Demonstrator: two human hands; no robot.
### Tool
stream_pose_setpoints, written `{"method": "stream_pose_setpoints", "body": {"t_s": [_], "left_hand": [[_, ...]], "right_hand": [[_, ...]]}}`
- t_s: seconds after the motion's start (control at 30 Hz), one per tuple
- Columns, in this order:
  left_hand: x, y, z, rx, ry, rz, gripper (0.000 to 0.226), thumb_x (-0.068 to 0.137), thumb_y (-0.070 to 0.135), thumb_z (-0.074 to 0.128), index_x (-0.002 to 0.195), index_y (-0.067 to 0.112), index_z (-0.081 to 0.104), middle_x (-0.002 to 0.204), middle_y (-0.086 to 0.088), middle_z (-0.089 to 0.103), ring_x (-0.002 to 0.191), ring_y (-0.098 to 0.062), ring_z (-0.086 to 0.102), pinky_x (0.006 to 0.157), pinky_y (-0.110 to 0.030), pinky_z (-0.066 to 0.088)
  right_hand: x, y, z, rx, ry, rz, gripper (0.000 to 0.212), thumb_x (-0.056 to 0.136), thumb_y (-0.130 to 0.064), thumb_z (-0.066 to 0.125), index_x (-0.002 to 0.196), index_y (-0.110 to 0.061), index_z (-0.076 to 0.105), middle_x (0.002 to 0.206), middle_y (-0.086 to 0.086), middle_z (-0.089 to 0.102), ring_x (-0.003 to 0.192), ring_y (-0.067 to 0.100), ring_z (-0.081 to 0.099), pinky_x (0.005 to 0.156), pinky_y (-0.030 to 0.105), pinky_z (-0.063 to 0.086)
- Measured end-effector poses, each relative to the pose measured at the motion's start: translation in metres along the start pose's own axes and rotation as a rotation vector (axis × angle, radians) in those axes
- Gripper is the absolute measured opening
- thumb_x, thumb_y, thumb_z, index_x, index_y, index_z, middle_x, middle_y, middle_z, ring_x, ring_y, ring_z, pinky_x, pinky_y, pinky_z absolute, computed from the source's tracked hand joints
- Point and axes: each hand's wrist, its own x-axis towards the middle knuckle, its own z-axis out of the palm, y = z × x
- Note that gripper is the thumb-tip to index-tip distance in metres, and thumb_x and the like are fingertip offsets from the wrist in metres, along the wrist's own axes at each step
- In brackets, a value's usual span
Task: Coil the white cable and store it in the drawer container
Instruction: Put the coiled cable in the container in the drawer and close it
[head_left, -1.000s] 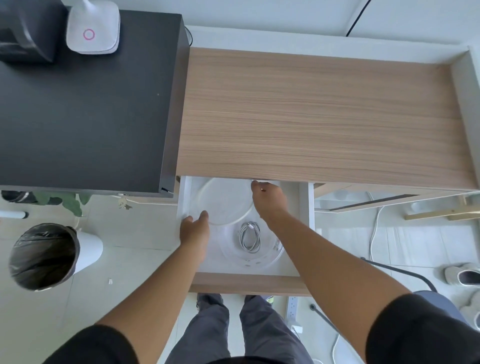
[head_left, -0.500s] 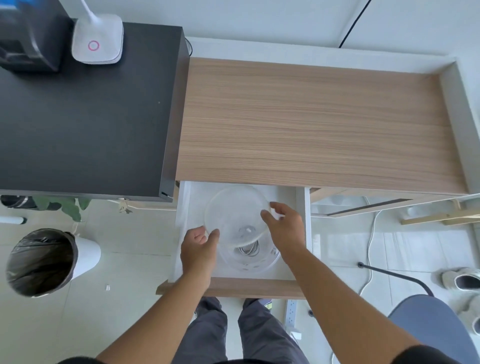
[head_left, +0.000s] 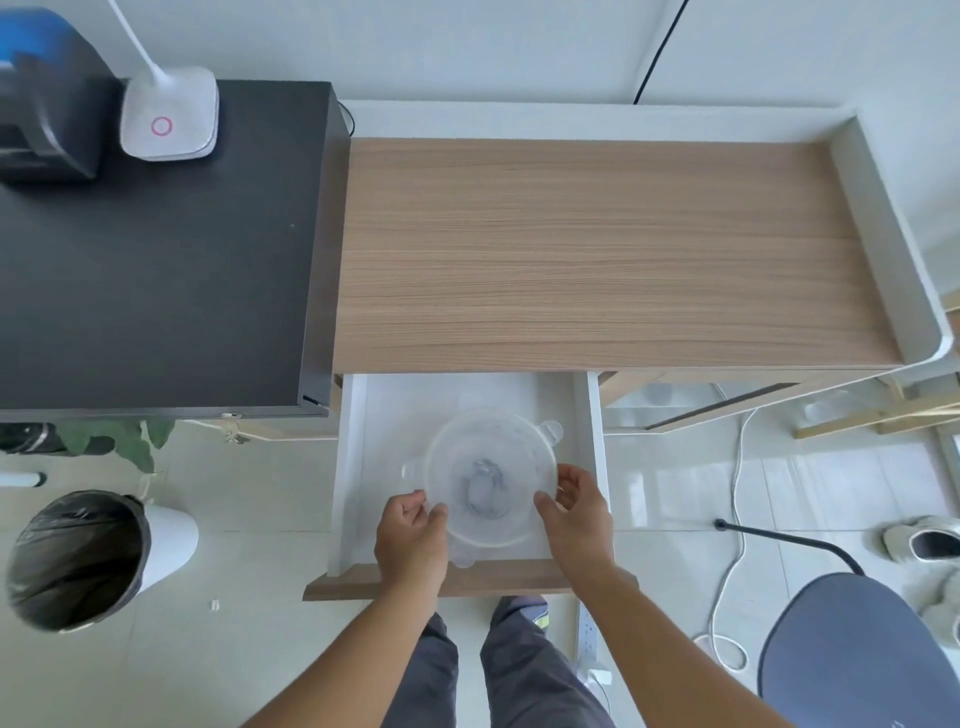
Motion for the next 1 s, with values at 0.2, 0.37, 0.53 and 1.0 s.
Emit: {"method": "stream_pose_setpoints", "body": {"t_s": [0.2,0.37,0.53,1.0], "left_hand": [[0.006,-0.002,-0.002,-0.004,0.022,-0.009,0.021,0.086,0.016,0.075,0.097,0.027,0.061,0.103,0.012,0.069,0.091,0.001,0.064,0.065,-0.014,0.044],[0.009,0.004,-0.002,0.030,0.033,0.054,0.029,0.084,0.026,0.079,0.105,0.021,0.059,0.102,0.008,0.067,0.090,-0.005,0.066,0.065,-0.015,0.044],[0.014,0.010,0.001,0.078,0.005,0.133,0.040,0.080,0.018,0.084,0.108,0.019,0.056,0.101,0.005,0.065,0.093,-0.013,0.065,0.070,-0.013,0.044],[0.024,0.013,-0.001,0.129,0.028,0.172,0.042,0.082,0.025,0.081,0.106,0.024,0.047,0.102,0.005,0.064,0.089,-0.019,0.069,0.061,-0.017,0.046]], "right_hand": [[0.000,-0.004,0.006,-0.021,-0.016,-0.037,0.036,0.093,-0.019,0.072,0.122,-0.032,0.056,0.113,-0.017,0.067,0.106,0.008,0.064,0.074,0.008,0.042],[0.003,-0.005,0.007,-0.021,-0.034,-0.048,0.040,0.093,-0.019,0.074,0.128,-0.029,0.057,0.116,-0.014,0.067,0.107,0.008,0.063,0.076,0.007,0.042],[0.010,-0.010,0.010,0.012,-0.059,-0.051,0.043,0.092,-0.016,0.073,0.128,-0.033,0.056,0.116,-0.019,0.066,0.107,0.003,0.062,0.073,0.004,0.042],[0.021,-0.002,0.010,-0.028,-0.005,-0.101,0.026,0.099,-0.024,0.064,0.120,-0.034,0.053,0.115,-0.012,0.068,0.100,0.007,0.069,0.076,0.023,0.057]]}}
